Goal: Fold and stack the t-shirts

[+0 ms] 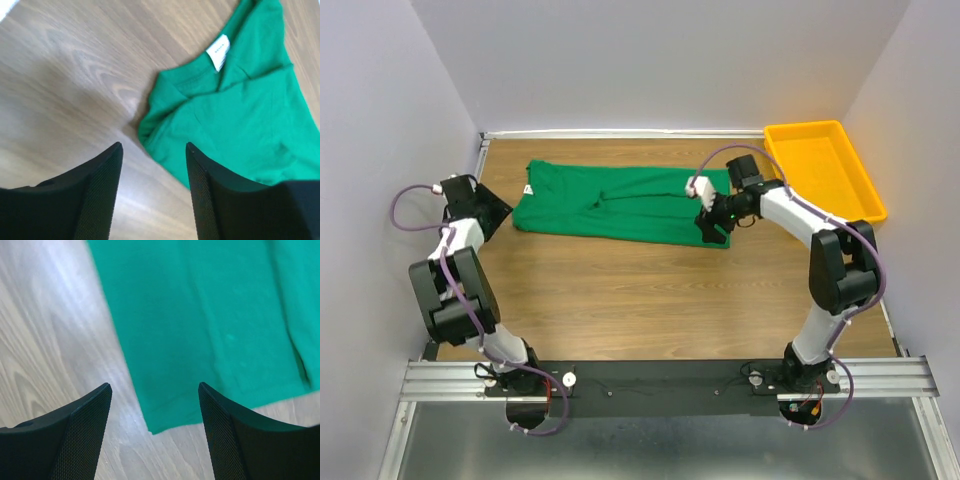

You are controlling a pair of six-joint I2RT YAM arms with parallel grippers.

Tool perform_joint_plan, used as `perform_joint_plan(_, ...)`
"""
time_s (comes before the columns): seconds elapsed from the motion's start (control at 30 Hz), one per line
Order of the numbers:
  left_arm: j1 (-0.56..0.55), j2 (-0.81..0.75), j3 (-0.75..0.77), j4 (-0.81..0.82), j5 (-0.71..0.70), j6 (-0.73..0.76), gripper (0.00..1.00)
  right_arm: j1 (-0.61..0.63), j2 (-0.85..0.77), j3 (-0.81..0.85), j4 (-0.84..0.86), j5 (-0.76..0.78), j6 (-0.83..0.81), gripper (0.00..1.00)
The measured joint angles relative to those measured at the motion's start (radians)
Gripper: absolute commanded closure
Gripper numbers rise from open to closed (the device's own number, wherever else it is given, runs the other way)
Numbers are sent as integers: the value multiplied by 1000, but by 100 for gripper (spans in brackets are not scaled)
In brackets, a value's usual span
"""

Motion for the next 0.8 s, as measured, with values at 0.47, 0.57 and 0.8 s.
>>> perform_joint_plan(0.47,8,-662,-222,5,-10,65,19,203,-56,-224,175,371,-100,50)
perform_joint_plan(0.57,10,-668,-292,-16,17,45,20,203,-53,-250,220,423,-104,64)
perform_joint_plan(0.8,11,-673,-314,-40,59,35,20,208,-77,-319,290,449,-124,89)
